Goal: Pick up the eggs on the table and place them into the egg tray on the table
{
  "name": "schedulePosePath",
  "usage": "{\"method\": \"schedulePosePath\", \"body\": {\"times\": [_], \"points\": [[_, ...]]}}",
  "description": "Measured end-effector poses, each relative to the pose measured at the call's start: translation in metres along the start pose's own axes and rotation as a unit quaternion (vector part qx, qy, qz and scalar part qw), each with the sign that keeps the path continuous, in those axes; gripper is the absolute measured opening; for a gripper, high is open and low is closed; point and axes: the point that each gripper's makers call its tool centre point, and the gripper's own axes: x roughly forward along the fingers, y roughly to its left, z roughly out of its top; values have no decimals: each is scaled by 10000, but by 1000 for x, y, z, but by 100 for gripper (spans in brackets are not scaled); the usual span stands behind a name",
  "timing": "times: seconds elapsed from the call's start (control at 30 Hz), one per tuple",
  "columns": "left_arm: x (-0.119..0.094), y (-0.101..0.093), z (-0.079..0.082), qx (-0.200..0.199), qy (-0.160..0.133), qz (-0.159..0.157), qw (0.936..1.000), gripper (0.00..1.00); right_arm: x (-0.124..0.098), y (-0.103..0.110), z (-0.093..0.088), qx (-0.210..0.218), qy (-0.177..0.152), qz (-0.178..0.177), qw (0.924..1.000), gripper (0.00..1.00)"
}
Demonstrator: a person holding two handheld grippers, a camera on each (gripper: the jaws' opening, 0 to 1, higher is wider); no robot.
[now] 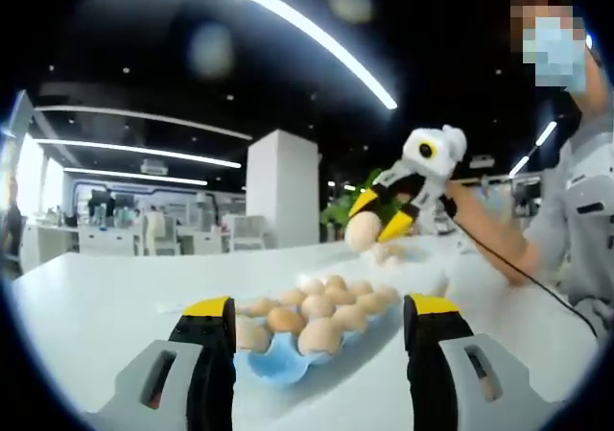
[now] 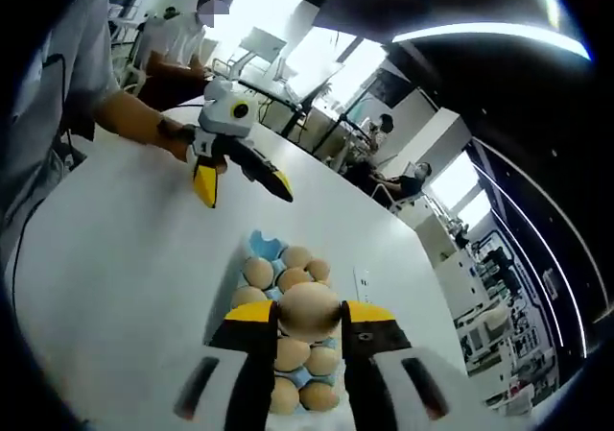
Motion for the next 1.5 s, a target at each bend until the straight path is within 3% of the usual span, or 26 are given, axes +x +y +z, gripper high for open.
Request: {"method": "schedulePosePath", "body": {"times": [0.73, 1.5], "points": [[-1, 3, 0, 29, 22, 28, 10000, 72, 24, 1, 16, 93, -362, -183, 9991, 28], [-2, 1, 3, 54, -31, 37, 10000, 72, 51, 4, 21, 349, -611, -268, 9972, 28]]}}
